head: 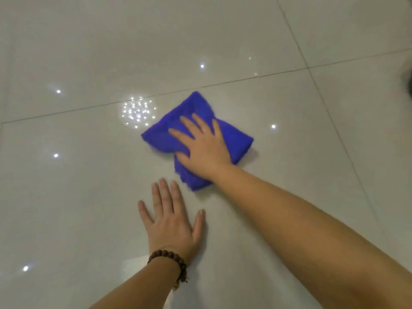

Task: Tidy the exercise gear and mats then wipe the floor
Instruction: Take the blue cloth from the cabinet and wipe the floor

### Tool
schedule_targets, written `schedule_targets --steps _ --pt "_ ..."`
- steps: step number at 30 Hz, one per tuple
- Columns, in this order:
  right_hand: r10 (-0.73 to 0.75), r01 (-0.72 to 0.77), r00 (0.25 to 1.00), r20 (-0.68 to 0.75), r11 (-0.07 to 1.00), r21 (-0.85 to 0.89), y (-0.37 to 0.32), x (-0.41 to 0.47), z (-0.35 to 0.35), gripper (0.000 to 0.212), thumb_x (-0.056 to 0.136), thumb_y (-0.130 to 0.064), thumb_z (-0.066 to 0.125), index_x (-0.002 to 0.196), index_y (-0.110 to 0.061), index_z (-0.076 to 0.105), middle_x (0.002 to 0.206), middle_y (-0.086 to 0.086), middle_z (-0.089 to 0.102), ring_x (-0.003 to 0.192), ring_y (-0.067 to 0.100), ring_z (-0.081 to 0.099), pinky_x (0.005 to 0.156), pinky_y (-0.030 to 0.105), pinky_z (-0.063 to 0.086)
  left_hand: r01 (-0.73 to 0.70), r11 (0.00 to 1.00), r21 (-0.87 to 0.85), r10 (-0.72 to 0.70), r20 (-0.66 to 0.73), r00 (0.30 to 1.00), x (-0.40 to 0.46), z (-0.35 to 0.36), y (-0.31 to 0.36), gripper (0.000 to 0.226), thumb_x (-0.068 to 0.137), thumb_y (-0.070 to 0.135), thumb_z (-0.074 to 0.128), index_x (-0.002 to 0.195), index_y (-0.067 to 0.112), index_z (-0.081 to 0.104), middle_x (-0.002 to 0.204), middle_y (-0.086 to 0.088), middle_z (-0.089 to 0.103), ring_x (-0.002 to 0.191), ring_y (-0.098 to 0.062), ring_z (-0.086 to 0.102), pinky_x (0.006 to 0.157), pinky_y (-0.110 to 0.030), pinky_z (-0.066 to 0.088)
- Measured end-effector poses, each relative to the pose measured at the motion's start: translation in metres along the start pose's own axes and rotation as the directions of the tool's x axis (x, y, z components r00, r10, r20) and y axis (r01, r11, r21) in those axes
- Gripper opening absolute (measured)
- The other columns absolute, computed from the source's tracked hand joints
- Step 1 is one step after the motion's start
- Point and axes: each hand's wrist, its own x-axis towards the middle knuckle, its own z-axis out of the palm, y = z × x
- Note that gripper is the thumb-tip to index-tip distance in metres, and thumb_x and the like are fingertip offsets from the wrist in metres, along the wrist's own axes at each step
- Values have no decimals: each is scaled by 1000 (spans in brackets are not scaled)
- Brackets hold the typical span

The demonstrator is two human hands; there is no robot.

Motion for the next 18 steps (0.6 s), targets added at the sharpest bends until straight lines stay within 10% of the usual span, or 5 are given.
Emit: schedule_targets --steps 4,11,16,18 --pt "-114 114 993 -17 993 -6 34 -110 4 62 79 -50 45 140 -39 42 151 -2 37 140 22 30 112 50 17 -16 1000 0 16 0 1000 0 1 -1 93 80 67 34 148 3 27 156 -18 23 147 -33 13 113 -63 7" --pt "640 -634 763 -93 768 85 117 -1 -31 56 93 -52 36 147 -38 28 159 -3 15 146 23 8 115 55 5 19 1000 0 -19 5 1000 -1 -3 0 92 86 69 24 153 7 11 160 -13 6 149 -27 -1 115 -60 3" --pt "44 -45 999 -31 999 -29 28 -33 2 57 87 -54 36 143 -41 36 156 -4 26 145 22 18 115 52 7 -10 999 -36 9 -25 1000 -1 1 -2 87 85 61 30 150 4 21 158 -17 19 147 -30 10 114 -61 6" --pt "109 -115 991 -80 991 -71 75 -95 -5 58 84 -53 37 140 -39 41 152 -2 35 142 23 28 113 53 16 -13 999 -41 12 -34 999 -1 1 -2 87 86 62 29 151 5 17 159 -16 15 148 -29 7 115 -60 4"
